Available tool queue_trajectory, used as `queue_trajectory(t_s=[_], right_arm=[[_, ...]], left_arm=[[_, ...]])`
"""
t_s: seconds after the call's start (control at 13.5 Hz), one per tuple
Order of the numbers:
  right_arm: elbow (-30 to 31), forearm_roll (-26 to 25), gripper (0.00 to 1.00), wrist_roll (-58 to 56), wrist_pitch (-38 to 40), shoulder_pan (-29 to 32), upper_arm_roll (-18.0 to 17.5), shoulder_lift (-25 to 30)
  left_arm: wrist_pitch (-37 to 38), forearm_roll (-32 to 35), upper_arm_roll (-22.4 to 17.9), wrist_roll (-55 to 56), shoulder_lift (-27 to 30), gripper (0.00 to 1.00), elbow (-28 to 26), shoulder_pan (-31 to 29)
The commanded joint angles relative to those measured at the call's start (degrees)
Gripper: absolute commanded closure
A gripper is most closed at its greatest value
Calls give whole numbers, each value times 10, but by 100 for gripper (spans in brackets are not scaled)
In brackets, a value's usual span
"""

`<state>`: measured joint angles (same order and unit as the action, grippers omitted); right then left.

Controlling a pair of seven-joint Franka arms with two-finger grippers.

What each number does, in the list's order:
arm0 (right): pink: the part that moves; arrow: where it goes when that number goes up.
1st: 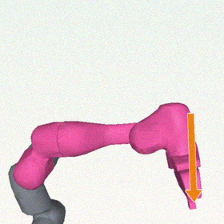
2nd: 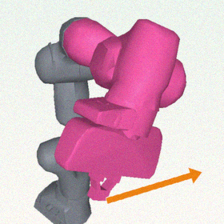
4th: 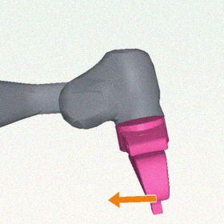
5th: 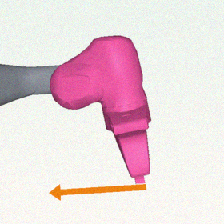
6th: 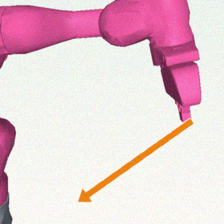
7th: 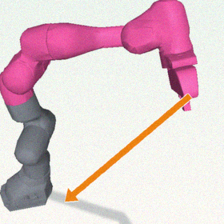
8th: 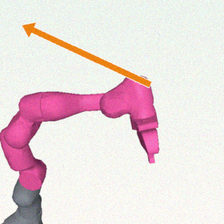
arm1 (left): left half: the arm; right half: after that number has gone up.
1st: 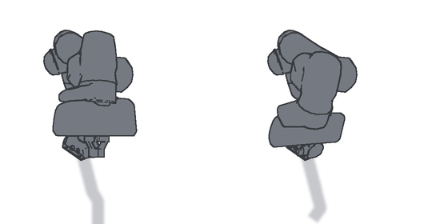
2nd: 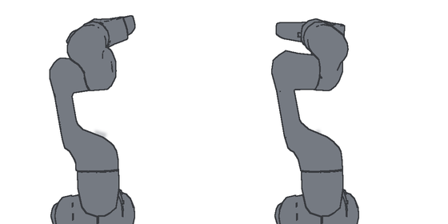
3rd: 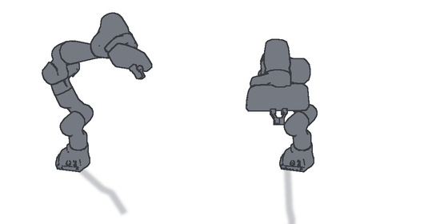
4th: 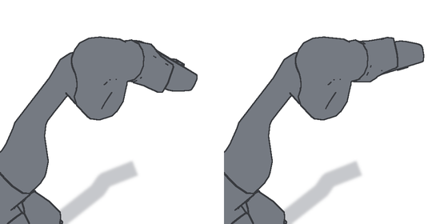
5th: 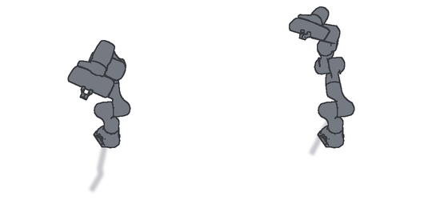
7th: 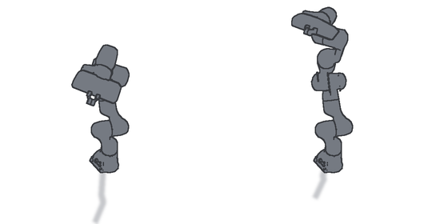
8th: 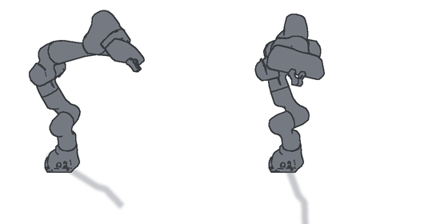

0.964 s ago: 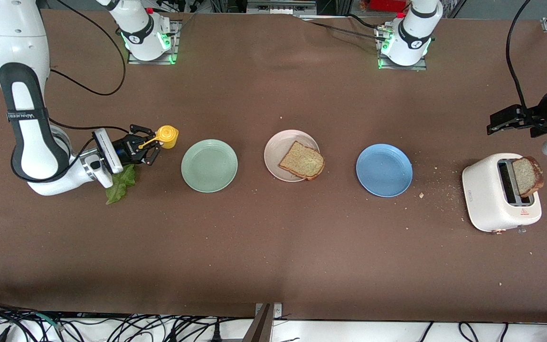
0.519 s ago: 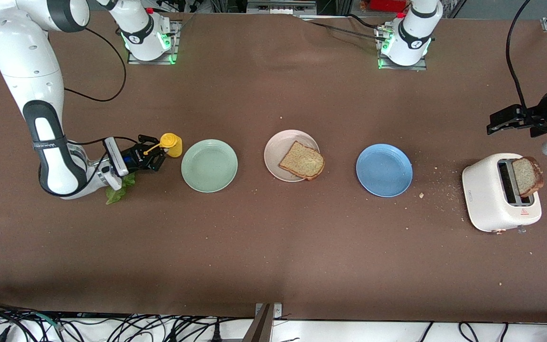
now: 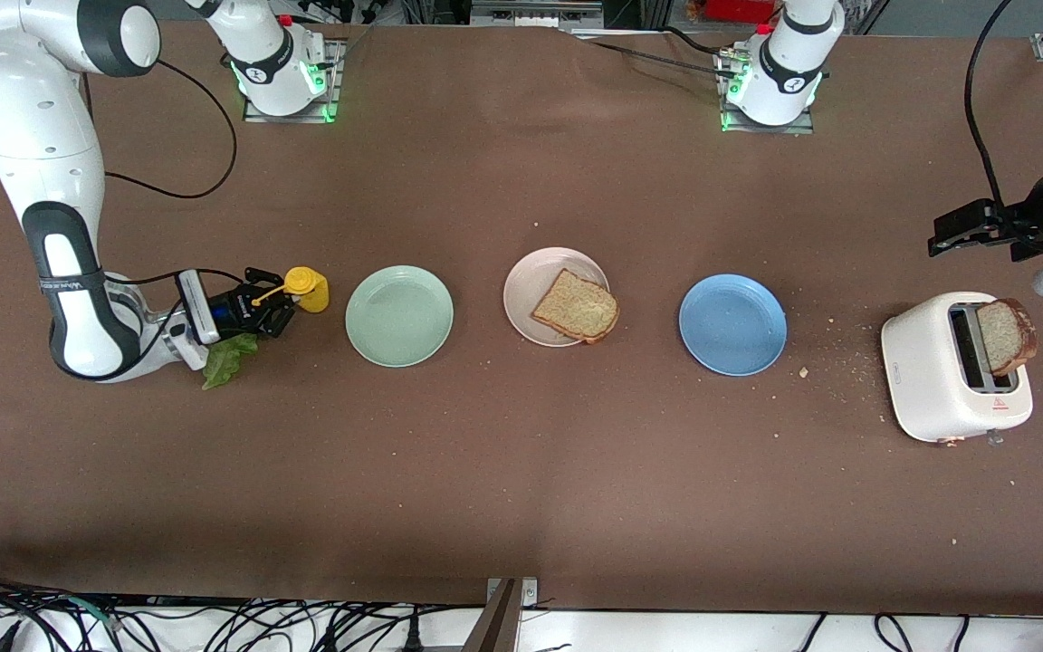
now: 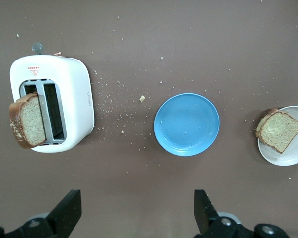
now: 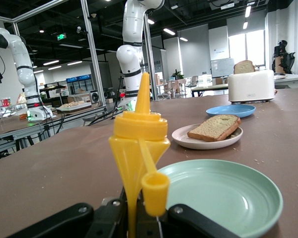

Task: Make sandwich in beige plate with both arms
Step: 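Release the mustard bottle and withdraw the right gripper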

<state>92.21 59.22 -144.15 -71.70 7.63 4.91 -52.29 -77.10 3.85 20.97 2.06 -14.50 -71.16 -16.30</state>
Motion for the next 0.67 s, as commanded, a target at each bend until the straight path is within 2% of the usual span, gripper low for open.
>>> queue_trajectory(t_s=[0.0, 0.44, 0.52, 0.59], right_arm=[[-49, -6, 100, -13, 27, 10, -8, -47], [-51, 2, 100, -15, 28, 16, -9, -59], [-51, 5, 82, -11, 28, 16, -9, -59], [-52, 4, 37, -7, 28, 16, -9, -58]], left_arm=[[6, 17, 3, 6, 8, 0, -4, 0], [6, 17, 4, 6, 7, 0, -4, 1], [6, 17, 4, 6, 7, 0, -4, 1], [5, 17, 3, 6, 7, 0, -4, 0]])
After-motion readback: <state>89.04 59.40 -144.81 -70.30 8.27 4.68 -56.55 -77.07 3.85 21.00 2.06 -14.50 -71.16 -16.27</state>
